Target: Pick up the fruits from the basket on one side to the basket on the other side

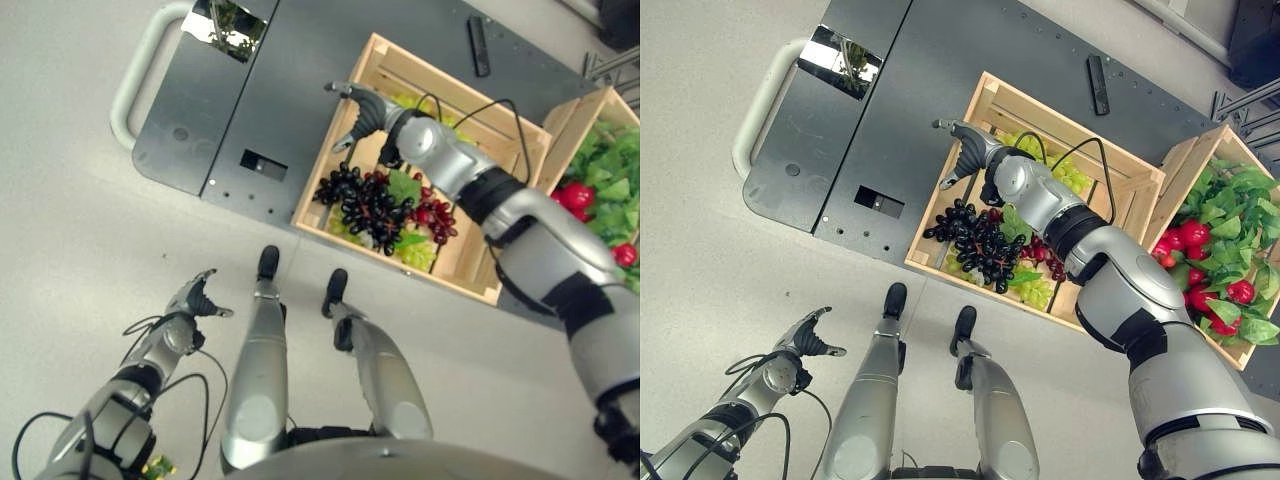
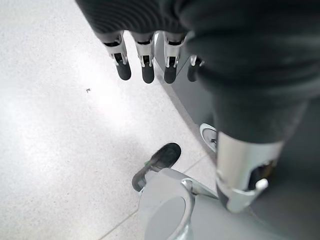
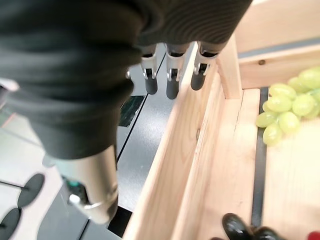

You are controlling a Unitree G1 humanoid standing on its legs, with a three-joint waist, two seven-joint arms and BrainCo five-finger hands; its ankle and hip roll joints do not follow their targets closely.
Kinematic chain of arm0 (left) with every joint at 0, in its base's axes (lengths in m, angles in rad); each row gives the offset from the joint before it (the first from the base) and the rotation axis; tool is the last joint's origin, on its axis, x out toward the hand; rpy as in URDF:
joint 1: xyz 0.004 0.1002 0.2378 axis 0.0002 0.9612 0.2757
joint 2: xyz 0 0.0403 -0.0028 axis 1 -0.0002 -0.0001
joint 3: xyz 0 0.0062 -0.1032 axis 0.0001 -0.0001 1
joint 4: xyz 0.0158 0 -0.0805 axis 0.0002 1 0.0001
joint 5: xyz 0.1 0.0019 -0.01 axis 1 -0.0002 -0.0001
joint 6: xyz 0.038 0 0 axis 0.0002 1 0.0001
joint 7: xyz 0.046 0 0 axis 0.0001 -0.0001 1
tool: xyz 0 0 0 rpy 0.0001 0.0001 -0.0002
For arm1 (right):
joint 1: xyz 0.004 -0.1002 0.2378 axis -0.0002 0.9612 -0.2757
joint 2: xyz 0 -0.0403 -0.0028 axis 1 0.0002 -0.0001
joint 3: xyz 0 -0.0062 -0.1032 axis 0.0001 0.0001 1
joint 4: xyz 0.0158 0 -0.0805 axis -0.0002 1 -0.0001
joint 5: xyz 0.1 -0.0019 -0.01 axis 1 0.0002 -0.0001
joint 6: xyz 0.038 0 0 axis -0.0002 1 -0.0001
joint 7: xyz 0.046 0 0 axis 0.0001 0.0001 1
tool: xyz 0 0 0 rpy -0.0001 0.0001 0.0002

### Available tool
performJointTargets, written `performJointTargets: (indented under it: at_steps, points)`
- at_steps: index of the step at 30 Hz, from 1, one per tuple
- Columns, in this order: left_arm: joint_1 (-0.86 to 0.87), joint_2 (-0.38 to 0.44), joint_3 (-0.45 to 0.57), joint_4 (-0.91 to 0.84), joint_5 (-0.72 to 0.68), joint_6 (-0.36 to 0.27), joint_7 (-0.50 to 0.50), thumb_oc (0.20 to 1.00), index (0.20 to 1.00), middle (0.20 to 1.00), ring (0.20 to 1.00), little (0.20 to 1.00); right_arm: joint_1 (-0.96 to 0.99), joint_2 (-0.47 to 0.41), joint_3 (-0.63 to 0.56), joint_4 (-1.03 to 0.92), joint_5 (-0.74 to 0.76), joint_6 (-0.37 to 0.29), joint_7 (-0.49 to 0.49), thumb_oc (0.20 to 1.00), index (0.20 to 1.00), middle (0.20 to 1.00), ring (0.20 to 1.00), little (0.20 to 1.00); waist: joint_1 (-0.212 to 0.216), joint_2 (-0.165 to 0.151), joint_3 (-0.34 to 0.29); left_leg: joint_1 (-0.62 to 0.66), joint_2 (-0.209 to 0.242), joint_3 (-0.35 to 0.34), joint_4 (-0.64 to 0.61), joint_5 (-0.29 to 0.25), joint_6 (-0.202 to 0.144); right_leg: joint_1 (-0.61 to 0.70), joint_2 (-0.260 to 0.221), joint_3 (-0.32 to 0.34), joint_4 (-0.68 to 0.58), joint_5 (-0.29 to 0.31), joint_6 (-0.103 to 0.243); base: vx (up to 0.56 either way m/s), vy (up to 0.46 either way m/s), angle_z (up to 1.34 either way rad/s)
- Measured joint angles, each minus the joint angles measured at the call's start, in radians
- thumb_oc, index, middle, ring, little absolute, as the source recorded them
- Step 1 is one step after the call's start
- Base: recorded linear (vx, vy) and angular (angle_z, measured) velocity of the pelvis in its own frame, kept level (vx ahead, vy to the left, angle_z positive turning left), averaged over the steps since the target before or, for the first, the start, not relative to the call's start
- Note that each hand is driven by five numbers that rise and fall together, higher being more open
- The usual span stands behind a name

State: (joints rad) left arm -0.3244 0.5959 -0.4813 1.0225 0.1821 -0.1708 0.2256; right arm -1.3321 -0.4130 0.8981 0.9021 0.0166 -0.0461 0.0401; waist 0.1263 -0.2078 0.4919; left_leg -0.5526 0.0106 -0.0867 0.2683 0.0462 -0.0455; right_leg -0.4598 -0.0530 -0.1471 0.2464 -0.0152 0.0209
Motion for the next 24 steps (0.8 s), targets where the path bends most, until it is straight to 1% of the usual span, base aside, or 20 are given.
performJointTargets:
  at_steps: [5, 6, 7, 8, 9, 11, 14, 15, 16, 19, 22, 24]
  points:
    - [0.003, 0.001, 0.006, 0.004, 0.000, 0.005, 0.000, 1.000, 1.000, 1.000, 1.000, 1.000, 0.001, -0.054, 0.019, -0.095, -0.005, 0.011, 0.019, 1.000, 1.000, 1.000, 1.000, 1.000, -0.001, -0.001, -0.001, 0.000, -0.001, -0.002, -0.002, 0.000, 0.000, 0.002, 0.000, -0.001, -0.003, 0.003, 0.001, 0.00, 0.000, 0.00]
    - [0.004, -0.001, 0.007, 0.003, 0.000, 0.007, 0.000, 1.000, 1.000, 1.000, 1.000, 1.000, 0.006, -0.090, 0.020, -0.166, -0.005, 0.010, 0.024, 1.000, 1.000, 1.000, 1.000, 1.000, -0.002, -0.001, -0.001, 0.000, -0.002, -0.002, -0.002, 0.001, 0.001, 0.002, -0.001, -0.002, -0.003, 0.004, 0.002, 0.00, 0.000, 0.00]
    - [0.005, 0.000, 0.007, 0.005, 0.000, 0.007, 0.000, 1.000, 1.000, 1.000, 1.000, 1.000, 0.005, -0.105, 0.020, -0.191, -0.003, 0.009, 0.027, 1.000, 1.000, 1.000, 1.000, 1.000, -0.003, -0.002, -0.001, 0.000, -0.002, -0.003, -0.002, 0.000, 0.000, 0.002, -0.001, -0.002, -0.003, 0.004, 0.002, 0.00, 0.000, 0.00]
    - [0.005, -0.001, 0.016, 0.006, 0.000, 0.006, 0.000, 1.000, 1.000, 1.000, 1.000, 1.000, 0.006, -0.150, 0.020, -0.260, 0.012, 0.009, 0.036, 1.000, 1.000, 1.000, 1.000, 1.000, -0.003, -0.003, -0.002, 0.000, -0.002, -0.004, -0.003, 0.000, 0.000, 0.003, -0.001, -0.003, -0.004, 0.004, 0.002, 0.00, 0.000, 0.00]
    - [0.006, -0.004, 0.024, 0.010, 0.000, 0.007, 0.000, 1.000, 1.000, 1.000, 1.000, 1.000, 0.006, -0.176, 0.020, -0.299, 0.024, 0.007, 0.039, 1.000, 1.000, 1.000, 1.000, 1.000, -0.004, -0.003, -0.002, 0.000, -0.002, -0.004, -0.003, 0.001, 0.001, 0.003, -0.001, -0.003, -0.004, 0.004, 0.002, 0.00, 0.000, 0.00]
    - [0.009, -0.005, 0.031, 0.022, 0.000, 0.007, 0.000, 1.000, 1.000, 1.000, 1.000, 1.000, 0.000, -0.236, 0.020, -0.369, 0.050, -0.001, 0.041, 1.000, 1.000, 1.000, 1.000, 1.000, -0.007, -0.011, -0.008, 0.001, -0.002, -0.005, -0.004, 0.001, 0.001, 0.007, 0.000, -0.004, -0.011, 0.005, 0.003, 0.00, 0.000, 0.00]
    - [0.013, -0.006, 0.031, 0.021, 0.000, 0.007, -0.001, 1.000, 1.000, 1.000, 1.000, 1.000, -0.001, -0.288, 0.023, -0.410, 0.073, -0.014, 0.049, 1.000, 1.000, 1.000, 1.000, 1.000, -0.011, -0.021, -0.014, 0.001, -0.002, -0.006, -0.007, 0.003, 0.004, 0.008, 0.000, -0.004, -0.015, 0.006, 0.002, 0.00, -0.003, 0.01]
    - [0.013, -0.007, 0.031, 0.020, 0.000, 0.006, -0.002, 1.000, 1.000, 1.000, 1.000, 1.000, -0.001, -0.336, 0.041, -0.450, 0.081, -0.017, 0.061, 1.000, 1.000, 1.000, 1.000, 1.000, -0.010, -0.021, -0.015, 0.000, -0.004, -0.008, -0.007, 0.004, 0.005, 0.010, 0.000, -0.006, -0.018, 0.007, 0.003, 0.00, 0.001, 0.03]
    - [0.019, -0.004, 0.032, 0.022, 0.000, 0.007, -0.002, 1.000, 1.000, 1.000, 1.000, 1.000, -0.002, -0.368, 0.056, -0.474, 0.089, -0.023, 0.073, 1.000, 1.000, 1.000, 1.000, 1.000, -0.014, -0.029, -0.020, 0.001, -0.005, -0.009, -0.008, 0.004, 0.006, 0.011, -0.001, -0.006, -0.021, 0.007, 0.003, 0.00, 0.000, 0.00]
    - [0.024, -0.004, 0.031, 0.022, 0.000, 0.007, -0.011, 1.000, 1.000, 1.000, 1.000, 1.000, -0.002, -0.413, 0.080, -0.487, 0.094, -0.030, 0.088, 1.000, 1.000, 1.000, 1.000, 1.000, -0.023, -0.039, -0.027, 0.001, -0.006, -0.010, -0.011, 0.005, 0.007, 0.015, -0.001, -0.010, -0.028, 0.009, 0.004, 0.00, 0.000, 0.01]
    - [0.025, -0.004, 0.031, 0.021, 0.001, 0.006, -0.021, 1.000, 1.000, 1.000, 1.000, 1.000, -0.003, -0.452, 0.131, -0.488, 0.094, -0.034, 0.112, 1.000, 1.000, 1.000, 1.000, 1.000, -0.029, -0.042, -0.029, 0.001, -0.008, -0.015, -0.011, 0.005, 0.006, 0.021, -0.001, -0.014, -0.037, 0.012, 0.006, 0.01, 0.002, 0.03]
    - [0.027, -0.001, 0.032, 0.021, 0.001, 0.007, -0.030, 1.000, 1.000, 1.000, 1.000, 1.000, -0.027, -0.504, 0.198, -0.518, 0.095, -0.035, 0.141, 1.000, 1.000, 1.000, 1.000, 1.000, -0.029, -0.042, -0.029, 0.000, -0.008, -0.016, -0.013, 0.004, 0.005, 0.023, -0.001, -0.015, -0.043, 0.015, 0.007, 0.00, 0.000, 0.00]
